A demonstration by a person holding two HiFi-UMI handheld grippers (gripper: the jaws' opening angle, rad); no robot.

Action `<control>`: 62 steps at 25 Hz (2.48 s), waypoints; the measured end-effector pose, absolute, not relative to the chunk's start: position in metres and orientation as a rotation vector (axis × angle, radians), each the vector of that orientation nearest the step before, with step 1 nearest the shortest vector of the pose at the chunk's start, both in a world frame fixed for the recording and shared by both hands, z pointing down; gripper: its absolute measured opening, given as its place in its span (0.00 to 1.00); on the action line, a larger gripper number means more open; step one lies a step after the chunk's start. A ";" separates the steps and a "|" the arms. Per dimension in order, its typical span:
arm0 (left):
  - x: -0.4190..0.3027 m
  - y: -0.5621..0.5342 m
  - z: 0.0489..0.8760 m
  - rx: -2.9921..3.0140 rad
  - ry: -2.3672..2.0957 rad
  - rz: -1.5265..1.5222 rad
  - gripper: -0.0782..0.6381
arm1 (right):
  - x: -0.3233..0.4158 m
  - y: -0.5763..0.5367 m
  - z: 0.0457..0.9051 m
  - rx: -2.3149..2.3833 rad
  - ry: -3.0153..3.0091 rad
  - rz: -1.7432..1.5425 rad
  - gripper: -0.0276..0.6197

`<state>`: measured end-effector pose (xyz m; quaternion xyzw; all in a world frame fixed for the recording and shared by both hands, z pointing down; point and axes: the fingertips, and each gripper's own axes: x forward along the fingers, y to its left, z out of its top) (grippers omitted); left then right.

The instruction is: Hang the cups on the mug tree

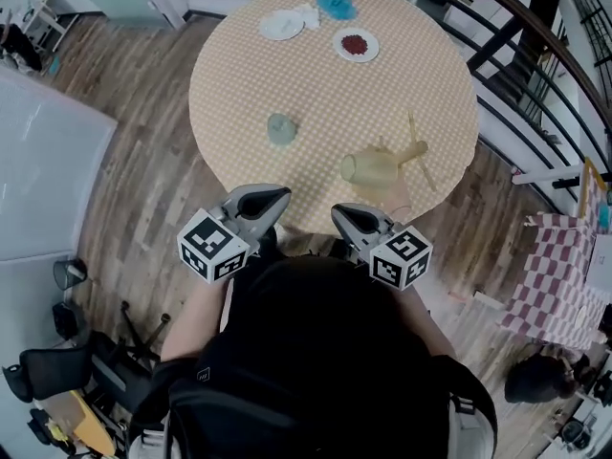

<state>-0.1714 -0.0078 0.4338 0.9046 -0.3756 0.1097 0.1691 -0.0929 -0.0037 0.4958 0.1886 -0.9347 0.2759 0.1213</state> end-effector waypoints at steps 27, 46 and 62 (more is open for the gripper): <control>-0.268 -0.009 0.414 2.649 -1.008 0.081 0.12 | -0.205 -0.013 0.443 0.775 -2.794 0.617 0.07; -0.243 -0.025 0.406 2.676 -1.116 0.126 0.12 | -0.182 -0.019 0.445 0.692 -2.780 0.509 0.07; -0.328 -0.083 0.430 2.742 -1.041 0.320 0.12 | -0.256 -0.069 0.483 0.748 -2.573 0.495 0.07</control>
